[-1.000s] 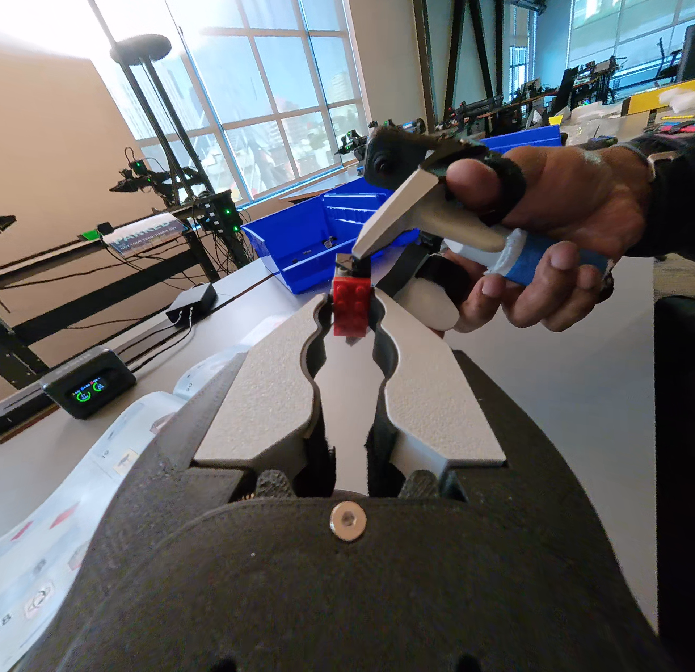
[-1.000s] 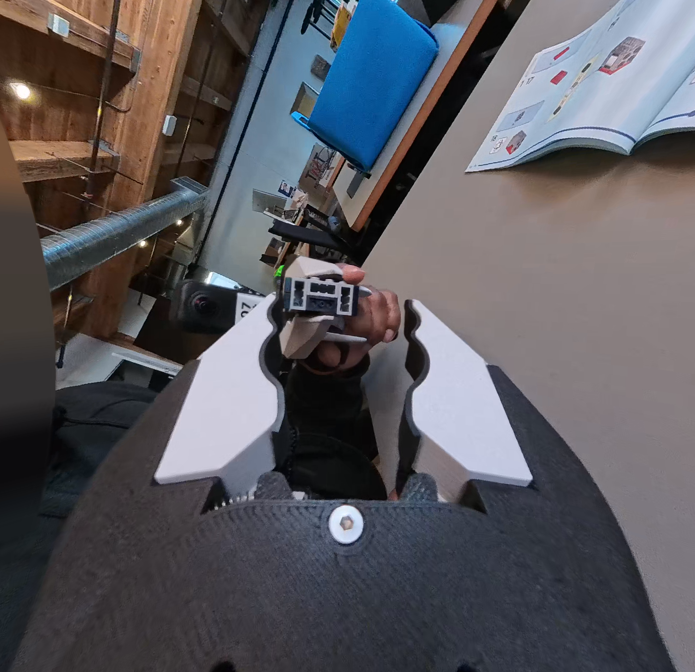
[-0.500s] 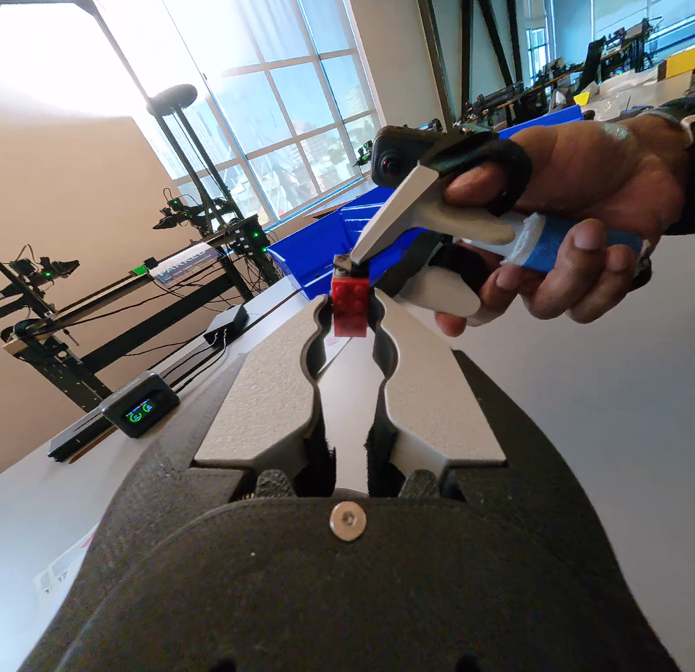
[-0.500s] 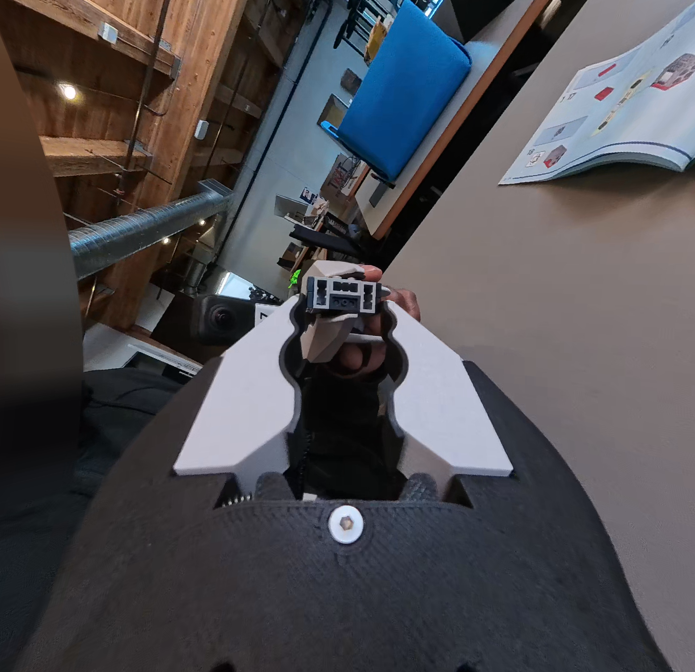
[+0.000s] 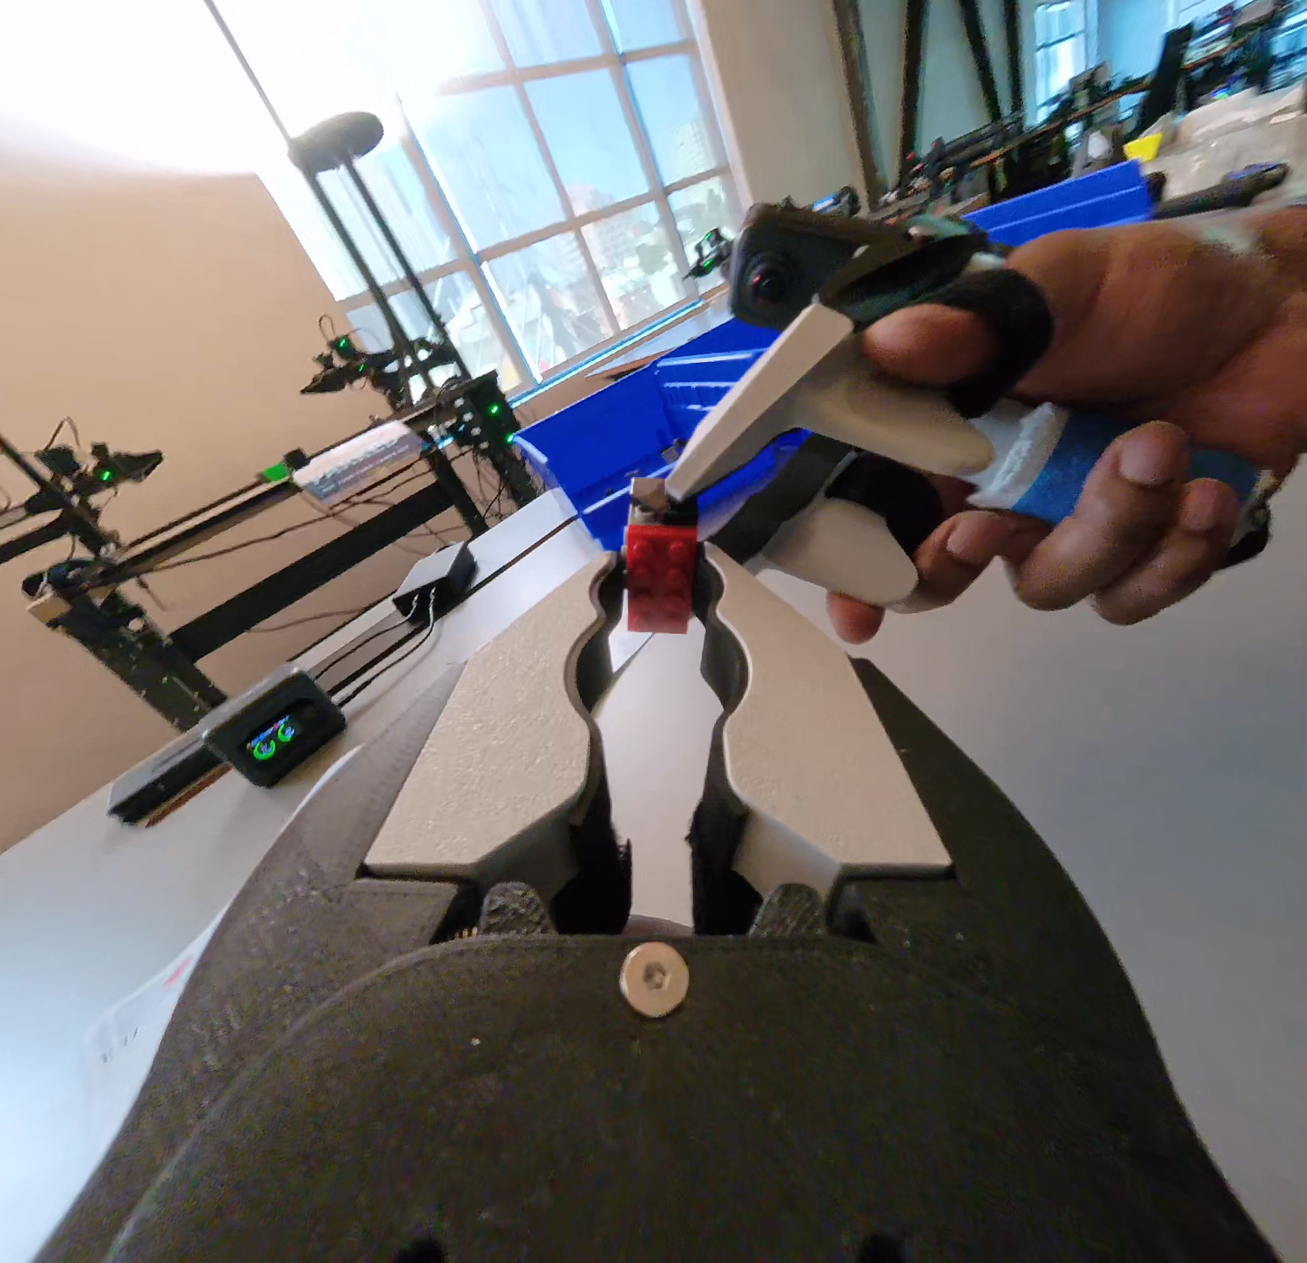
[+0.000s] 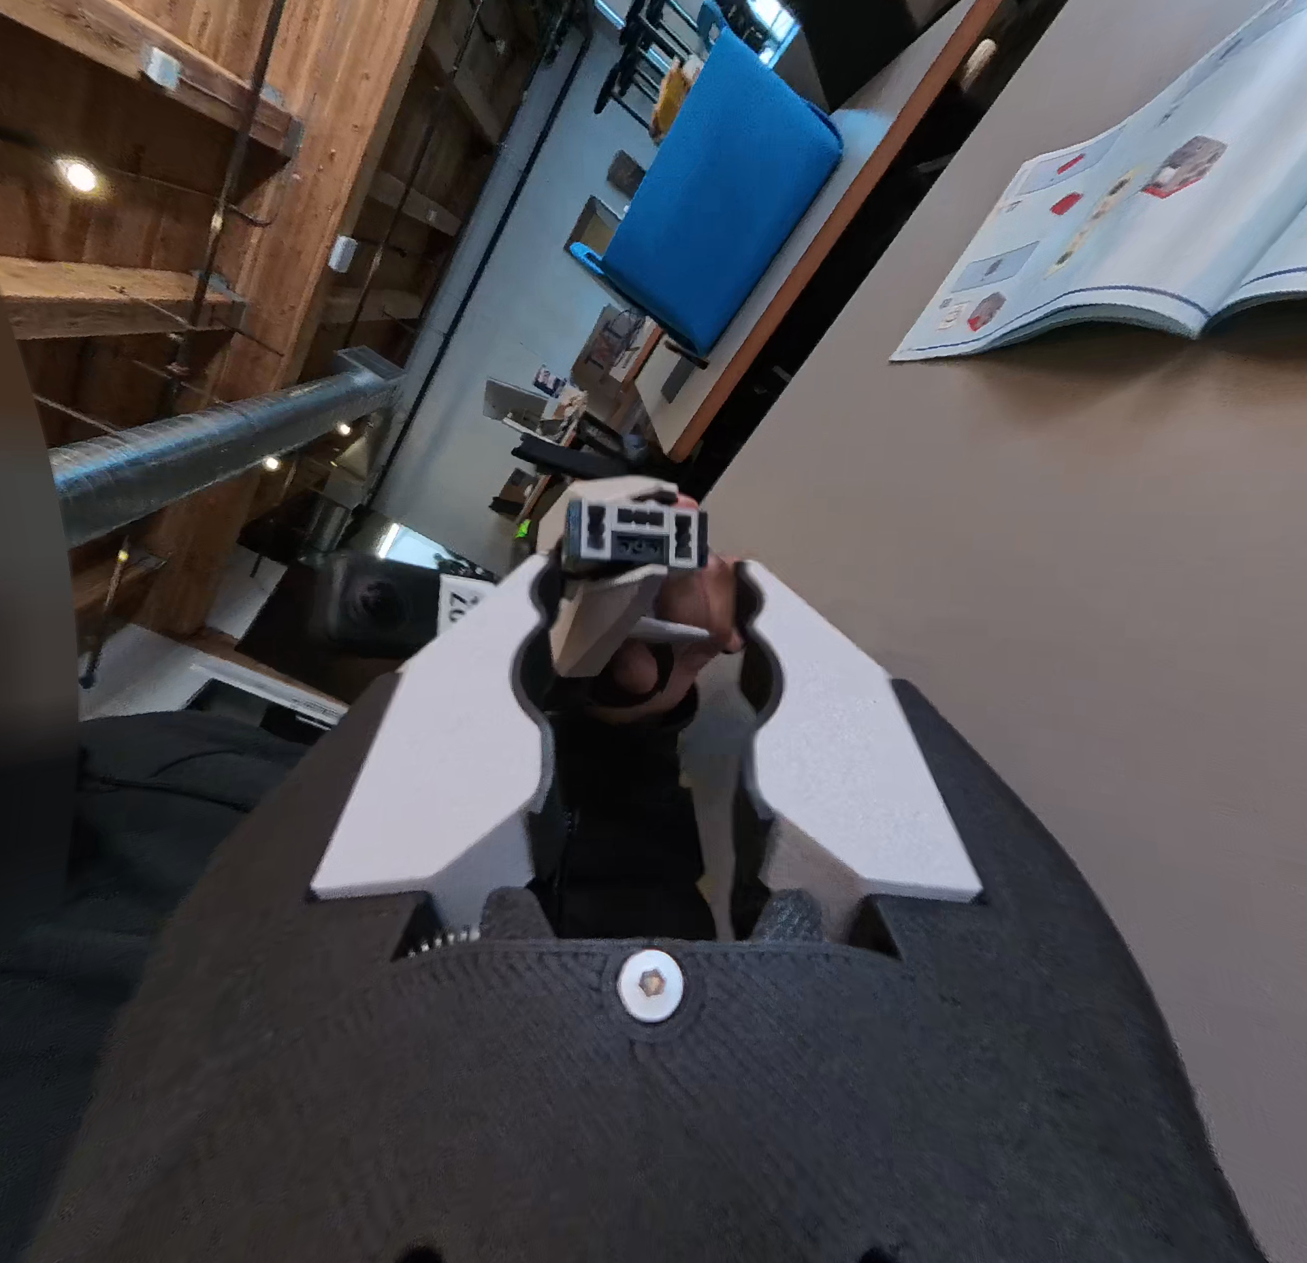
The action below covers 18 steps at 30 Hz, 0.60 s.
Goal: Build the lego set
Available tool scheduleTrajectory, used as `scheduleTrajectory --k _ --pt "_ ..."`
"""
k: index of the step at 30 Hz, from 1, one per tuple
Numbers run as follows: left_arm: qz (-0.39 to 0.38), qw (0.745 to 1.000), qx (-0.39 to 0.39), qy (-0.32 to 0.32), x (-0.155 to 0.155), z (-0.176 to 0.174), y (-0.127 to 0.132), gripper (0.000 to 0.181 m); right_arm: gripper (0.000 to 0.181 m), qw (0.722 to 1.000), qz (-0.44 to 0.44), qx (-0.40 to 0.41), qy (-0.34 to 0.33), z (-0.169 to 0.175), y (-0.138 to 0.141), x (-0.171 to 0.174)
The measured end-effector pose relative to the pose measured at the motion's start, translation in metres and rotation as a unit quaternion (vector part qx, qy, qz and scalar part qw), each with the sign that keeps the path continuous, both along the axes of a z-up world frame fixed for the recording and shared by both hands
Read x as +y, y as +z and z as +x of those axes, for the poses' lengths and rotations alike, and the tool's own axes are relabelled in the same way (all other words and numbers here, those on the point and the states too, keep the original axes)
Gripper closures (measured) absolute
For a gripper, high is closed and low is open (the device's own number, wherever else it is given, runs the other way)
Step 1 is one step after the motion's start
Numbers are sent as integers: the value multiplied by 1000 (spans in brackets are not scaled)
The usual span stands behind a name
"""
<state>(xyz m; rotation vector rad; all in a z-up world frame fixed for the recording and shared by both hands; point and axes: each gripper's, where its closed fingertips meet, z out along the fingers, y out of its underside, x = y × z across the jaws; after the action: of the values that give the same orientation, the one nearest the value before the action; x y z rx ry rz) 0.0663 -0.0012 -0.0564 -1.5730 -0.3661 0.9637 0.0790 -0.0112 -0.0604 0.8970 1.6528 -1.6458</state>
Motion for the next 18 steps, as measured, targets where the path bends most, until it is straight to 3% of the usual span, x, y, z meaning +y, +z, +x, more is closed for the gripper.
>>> scheduleTrajectory --k 2,5,11,15,18 --pt "7 999 -21 24 -3 -8 -3 162 102 1000 -1 4 13 1 -1 2" --pt "0 996 -63 65 -12 -24 -18 163 92 999 13 51 2 -9 -1 13" --pt "49 982 -136 125 -34 -48 -39 162 101 986 -5 164 -42 -45 6 43" --pt "43 974 -176 136 -35 -58 -50 162 116 986 -41 162 -25 -62 4 57" --pt "23 973 -195 118 -25 -61 -57 162 122 987 -18 159 -10 -74 -13 59"
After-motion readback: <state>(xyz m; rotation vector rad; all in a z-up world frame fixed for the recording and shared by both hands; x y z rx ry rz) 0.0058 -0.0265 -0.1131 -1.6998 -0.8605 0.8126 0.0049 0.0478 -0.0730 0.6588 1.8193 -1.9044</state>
